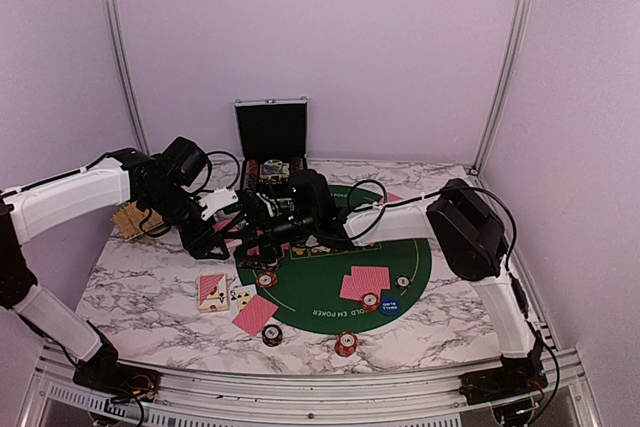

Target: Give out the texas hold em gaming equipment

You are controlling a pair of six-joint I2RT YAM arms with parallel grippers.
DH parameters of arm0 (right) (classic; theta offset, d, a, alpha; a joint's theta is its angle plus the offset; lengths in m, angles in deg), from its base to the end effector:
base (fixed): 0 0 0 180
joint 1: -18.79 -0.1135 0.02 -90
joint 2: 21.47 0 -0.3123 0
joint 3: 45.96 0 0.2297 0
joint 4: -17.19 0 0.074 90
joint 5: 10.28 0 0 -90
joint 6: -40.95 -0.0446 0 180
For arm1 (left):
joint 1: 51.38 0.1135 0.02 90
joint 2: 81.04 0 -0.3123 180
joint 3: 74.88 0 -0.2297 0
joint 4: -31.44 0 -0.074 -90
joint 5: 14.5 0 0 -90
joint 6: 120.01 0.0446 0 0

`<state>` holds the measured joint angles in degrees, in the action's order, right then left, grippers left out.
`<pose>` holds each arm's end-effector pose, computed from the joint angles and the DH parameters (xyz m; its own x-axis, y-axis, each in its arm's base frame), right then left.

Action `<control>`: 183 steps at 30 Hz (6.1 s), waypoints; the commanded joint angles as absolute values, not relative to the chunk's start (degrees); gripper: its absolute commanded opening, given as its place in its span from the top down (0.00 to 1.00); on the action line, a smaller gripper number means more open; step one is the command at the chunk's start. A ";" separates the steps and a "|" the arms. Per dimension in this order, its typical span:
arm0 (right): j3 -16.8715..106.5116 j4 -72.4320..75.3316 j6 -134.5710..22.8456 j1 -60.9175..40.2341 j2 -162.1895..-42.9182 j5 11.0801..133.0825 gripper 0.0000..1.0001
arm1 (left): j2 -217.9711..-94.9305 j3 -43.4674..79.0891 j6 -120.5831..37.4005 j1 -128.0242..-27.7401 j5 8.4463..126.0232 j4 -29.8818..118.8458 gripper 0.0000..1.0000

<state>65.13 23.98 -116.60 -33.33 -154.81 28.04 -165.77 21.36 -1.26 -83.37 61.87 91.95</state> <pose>0.3070 0.4516 0.2266 -0.9439 -0.2801 -0.1748 -0.2129 0.1119 0.9706 0.2294 -0.1557 0.3175 -0.3598 0.7759 -0.5182 0.8935 0.4465 0.0481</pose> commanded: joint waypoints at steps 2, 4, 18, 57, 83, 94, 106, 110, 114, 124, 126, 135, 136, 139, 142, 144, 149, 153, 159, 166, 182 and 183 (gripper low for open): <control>69.76 28.61 -120.35 -34.77 -158.16 26.73 0.11 | -166.34 19.68 -0.57 -83.73 62.06 92.90 1.00; 71.13 29.51 -121.13 -35.01 -159.20 26.72 0.12 | -166.39 19.67 -0.45 -83.77 62.11 92.90 1.00; 69.62 29.11 -122.45 -33.95 -161.11 28.39 0.15 | -165.78 20.26 -0.35 -83.87 62.21 92.86 1.00; 59.60 26.54 -117.64 -30.01 -149.26 29.52 0.86 | -164.79 21.43 -0.31 -83.82 62.03 92.96 1.00; 51.95 17.23 -108.37 -21.32 -137.41 29.97 1.00 | -164.80 21.84 0.22 -83.81 63.05 92.99 1.00; 76.73 -36.81 -65.67 -20.96 -139.10 79.37 1.00 | -164.19 22.37 0.06 -83.81 63.31 93.04 1.00; 74.23 -31.40 -37.45 -32.13 -148.11 129.77 1.00 | -164.10 22.07 -0.13 -83.75 62.90 93.42 1.00; 72.61 -27.18 -34.16 -32.67 -148.84 128.67 1.00 | -163.67 22.48 -0.13 -83.73 62.44 93.43 1.00; 72.53 -26.51 -33.17 -32.76 -150.59 125.18 1.00 | -163.81 22.40 -0.22 -83.73 62.46 93.43 1.00; 70.76 -25.90 -33.51 -32.82 -153.10 117.22 0.94 | -163.82 22.31 -0.02 -83.73 62.48 93.61 1.00; 70.29 -25.61 -33.49 -32.81 -153.36 116.71 0.93 | -163.76 22.30 -0.06 -83.75 62.56 93.67 1.00; 67.85 -25.72 -35.35 -32.81 -151.49 110.97 0.80 | -164.15 21.98 -0.13 -83.73 62.49 93.86 1.00; 67.33 -25.51 -35.53 -32.81 -151.08 109.98 0.75 | -164.23 21.93 -0.13 -83.76 62.49 93.83 1.00; 66.30 -25.55 -36.50 -32.81 -150.00 107.86 0.57 | -164.33 21.91 -0.16 -83.74 62.40 93.93 1.00; 65.96 -25.72 -37.35 -32.73 -148.71 106.07 0.44 | -164.27 21.95 -0.19 -83.75 62.27 94.04 1.00; 65.95 -25.66 -38.20 -32.56 -147.60 104.54 0.38 | -164.21 22.02 -0.30 -83.74 62.13 94.05 1.00; 66.28 -25.32 -42.43 -30.99 -143.83 96.20 0.33 | -164.10 22.22 -0.30 -83.73 62.16 94.05 1.00; 66.24 -23.73 -48.38 -28.24 -139.53 83.66 0.32 | -163.86 22.22 -0.26 -83.73 62.47 94.05 1.00; 61.28 -12.13 -68.62 -23.06 -133.33 58.93 0.28 | -163.58 22.29 -0.30 -83.73 62.82 94.09 1.00; 56.64 8.53 -92.90 -22.52 -135.02 38.54 0.16 | -163.34 21.80 -0.54 -83.73 62.46 94.11 1.00; 60.71 13.51 -104.93 -30.00 -144.78 32.16 0.12 | -163.65 20.29 -0.66 -83.73 62.58 94.05 1.00; 60.30 15.08 -106.03 -30.16 -145.05 31.69 0.12 | -163.66 20.24 -0.73 -83.73 62.58 94.05 1.00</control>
